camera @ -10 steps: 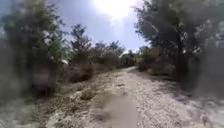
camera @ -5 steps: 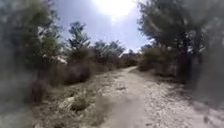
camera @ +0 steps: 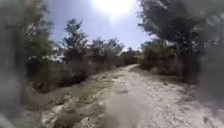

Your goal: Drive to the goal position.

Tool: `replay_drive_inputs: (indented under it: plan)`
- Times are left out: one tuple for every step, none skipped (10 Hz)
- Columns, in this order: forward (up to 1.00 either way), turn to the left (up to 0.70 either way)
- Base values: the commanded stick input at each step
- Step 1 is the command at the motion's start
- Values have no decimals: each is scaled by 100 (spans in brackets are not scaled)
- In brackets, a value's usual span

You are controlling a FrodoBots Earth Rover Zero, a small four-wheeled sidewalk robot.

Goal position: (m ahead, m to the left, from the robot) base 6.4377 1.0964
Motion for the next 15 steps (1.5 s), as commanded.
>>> replay_drive_inputs:
  plan:
    - [70, 0]
    - [70, 0]
    - [70, 0]
    - [70, 0]
    - [70, 0]
    - [70, 0]
    - [70, 0]
    - [70, -1]
    - [70, -16]
    - [70, -30]
    - [70, -35]
    - [70, -12]
    - [70, 0]
    - [70, 0]
    - [70, 0]
